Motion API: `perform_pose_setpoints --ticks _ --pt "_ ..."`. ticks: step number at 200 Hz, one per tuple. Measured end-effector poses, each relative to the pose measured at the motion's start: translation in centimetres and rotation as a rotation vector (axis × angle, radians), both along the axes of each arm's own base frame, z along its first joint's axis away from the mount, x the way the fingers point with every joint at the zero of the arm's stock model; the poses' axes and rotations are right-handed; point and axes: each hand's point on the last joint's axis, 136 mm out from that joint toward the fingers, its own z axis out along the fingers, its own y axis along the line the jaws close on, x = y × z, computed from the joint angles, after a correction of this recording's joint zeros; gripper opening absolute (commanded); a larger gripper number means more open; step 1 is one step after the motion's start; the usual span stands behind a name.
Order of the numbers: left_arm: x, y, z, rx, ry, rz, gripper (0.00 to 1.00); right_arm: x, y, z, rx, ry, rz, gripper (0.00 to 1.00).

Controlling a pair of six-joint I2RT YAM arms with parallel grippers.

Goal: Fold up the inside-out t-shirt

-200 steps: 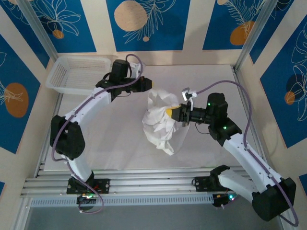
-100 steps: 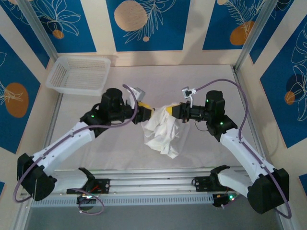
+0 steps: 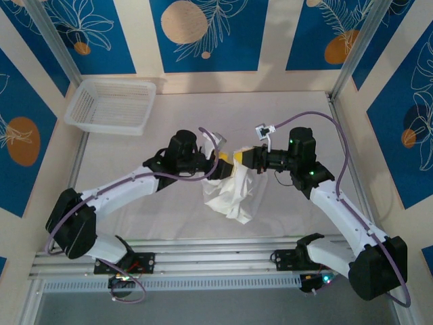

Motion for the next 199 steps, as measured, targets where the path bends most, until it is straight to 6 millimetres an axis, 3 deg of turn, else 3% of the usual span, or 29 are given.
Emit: perform_pose_setpoints --ticks 33,71,99,123,141,163,199 --pt "-0.9 -0.8 -0.2 -0.026 0.036 -0.065 0.64 0.3 -0.3 -0.1 0.000 0.024 -0.021 0.00" --pt "-2.5 -0.8 -0.5 -0.035 0.041 -0.107 0.75 2.3 -2.1 -0.7 0.010 0.093 -0.102 0.00" --pt "-1.9 -0.6 -1.0 -0.009 0.035 -0.061 0.74 2.5 -2.0 -1.1 0.021 0.138 -0.098 0.00" --pt "-0.7 -0.4 -1.4 0.014 0.039 0.004 0.55 1.9 -1.5 -0.8 0.028 0.140 -0.066 0.00" --pt "0.4 -0.8 -1.0 0.011 0.035 0.035 0.27 1.6 -1.3 -0.6 0.030 0.137 -0.051 0.00" --pt "0.9 -1.1 -0.4 -0.008 0.040 0.055 0.00 1.6 -1.3 -0.5 0.030 0.136 -0.050 0.00" --pt "0.9 -1.2 0.1 -0.038 0.070 0.052 0.00 2.0 -1.8 -0.8 0.024 0.144 -0.076 0.00"
